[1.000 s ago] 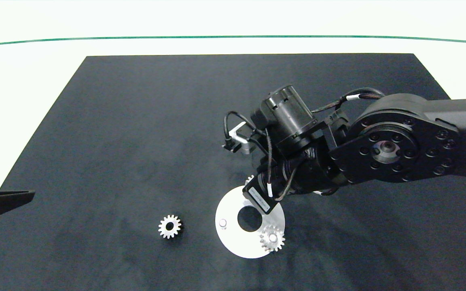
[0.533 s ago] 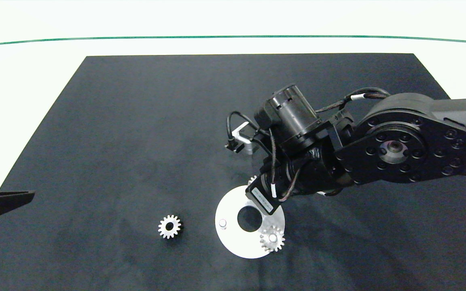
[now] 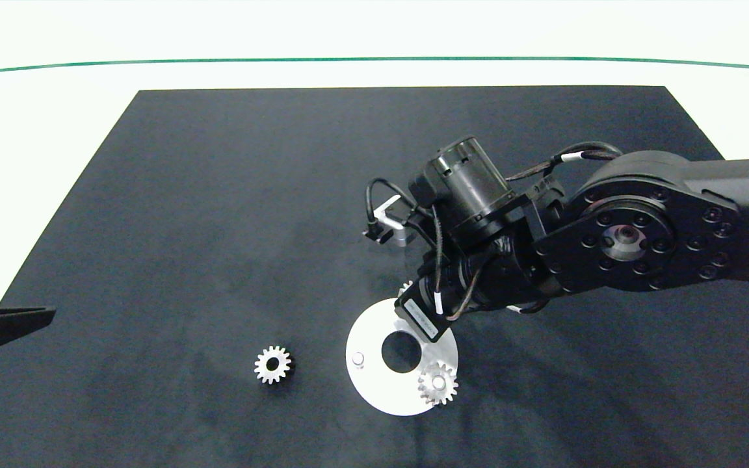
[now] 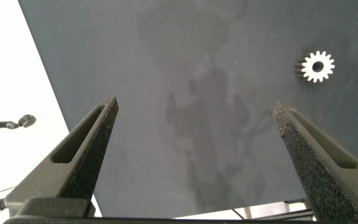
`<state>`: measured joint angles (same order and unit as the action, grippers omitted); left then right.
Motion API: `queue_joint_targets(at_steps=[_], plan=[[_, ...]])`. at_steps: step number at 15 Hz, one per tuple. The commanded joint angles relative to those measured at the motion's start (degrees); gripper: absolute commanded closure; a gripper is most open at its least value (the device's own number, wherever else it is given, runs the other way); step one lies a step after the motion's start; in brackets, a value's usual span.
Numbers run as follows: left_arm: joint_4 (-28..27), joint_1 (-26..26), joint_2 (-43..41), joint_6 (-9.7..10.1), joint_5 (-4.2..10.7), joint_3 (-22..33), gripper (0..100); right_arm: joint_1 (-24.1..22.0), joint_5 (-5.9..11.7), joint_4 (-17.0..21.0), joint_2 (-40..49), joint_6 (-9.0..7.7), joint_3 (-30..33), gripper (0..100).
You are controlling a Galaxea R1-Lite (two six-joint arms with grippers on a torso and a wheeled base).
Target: Install three planetary gears onto the carrier pins
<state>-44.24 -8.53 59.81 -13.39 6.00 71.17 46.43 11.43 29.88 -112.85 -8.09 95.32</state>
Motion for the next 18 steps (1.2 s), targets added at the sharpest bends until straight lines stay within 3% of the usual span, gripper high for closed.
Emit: queue_joint_targets(at_steps=[1, 12, 13, 18], plan=[[-0.2, 0.0, 0.0, -0.06, 0.07, -0.1, 0, -0.1, 0.08, 0.2, 0.0, -0.08, -0.3, 81], [-0.2, 0.0, 0.0, -0.06, 0.07, -0.1, 0, 0.1, 0.08, 0.3, -0.2, -0.08, -0.7, 81], [-0.2, -0.1, 0.0, -0.06, 0.07, 0.0, 0, 0.1, 0.08, 0.3, -0.2, -0.08, -0.7, 0], [-0.2, -0.1, 0.0, -0.06, 0.07, 0.0, 0, 0.1, 0.08, 0.2, -0.3, -0.08, -0.7, 0]])
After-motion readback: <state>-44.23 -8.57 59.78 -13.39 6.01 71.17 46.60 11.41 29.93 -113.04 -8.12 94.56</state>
